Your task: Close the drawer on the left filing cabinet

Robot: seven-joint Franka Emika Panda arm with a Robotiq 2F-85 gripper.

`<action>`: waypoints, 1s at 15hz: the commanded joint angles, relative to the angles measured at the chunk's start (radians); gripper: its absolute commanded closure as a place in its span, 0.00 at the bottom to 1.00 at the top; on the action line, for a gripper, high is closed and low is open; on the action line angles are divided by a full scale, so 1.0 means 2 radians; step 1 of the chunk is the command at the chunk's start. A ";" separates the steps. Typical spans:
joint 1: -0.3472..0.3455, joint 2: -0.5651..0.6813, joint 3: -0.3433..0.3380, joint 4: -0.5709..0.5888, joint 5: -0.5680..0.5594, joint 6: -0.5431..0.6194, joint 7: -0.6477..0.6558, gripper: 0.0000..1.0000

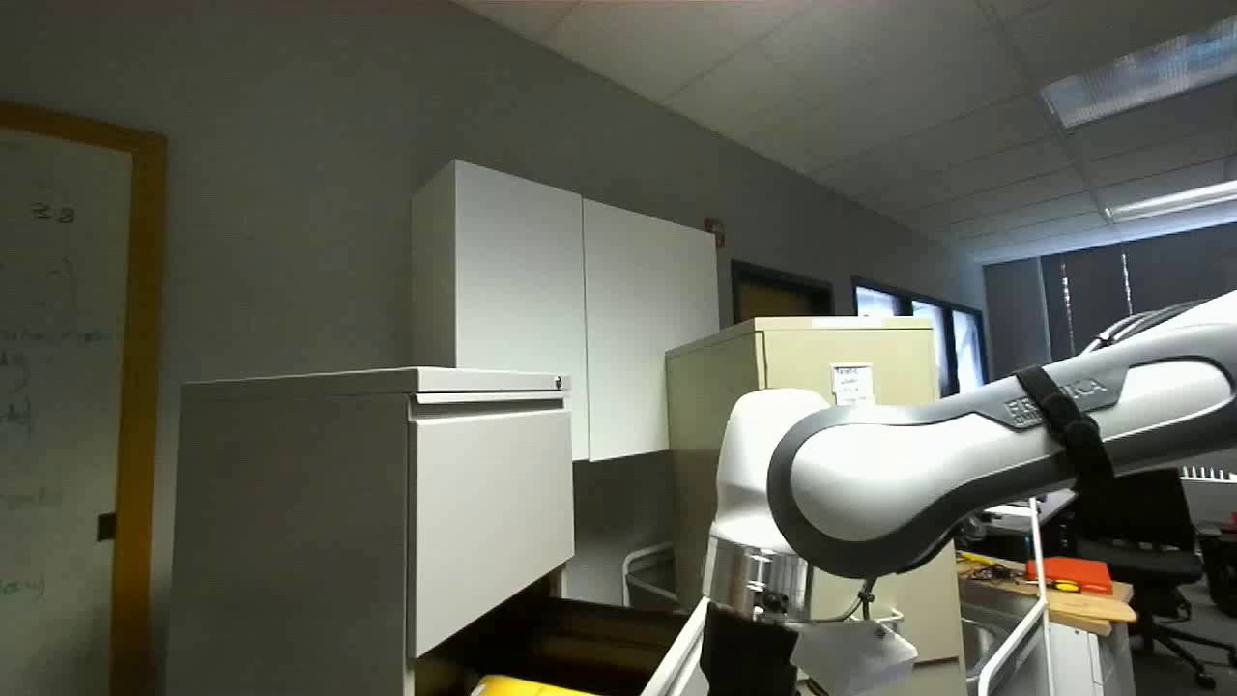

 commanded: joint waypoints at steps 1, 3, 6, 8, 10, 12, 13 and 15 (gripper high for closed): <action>-0.005 0.000 0.004 0.001 0.003 -0.002 -0.002 0.00; -0.005 0.000 0.004 0.001 0.003 -0.002 -0.002 0.00; -0.005 0.000 0.004 0.001 0.003 -0.002 -0.002 0.00; -0.005 0.000 0.004 0.001 0.003 -0.002 -0.002 0.00; -0.010 0.000 0.006 0.000 -0.003 0.000 0.002 0.00; -0.014 0.000 0.003 -0.002 -0.003 0.000 0.001 0.00; -0.018 0.000 0.001 -0.004 -0.005 0.002 0.002 0.00; -0.027 -0.001 -0.004 -0.010 -0.005 0.005 0.001 0.00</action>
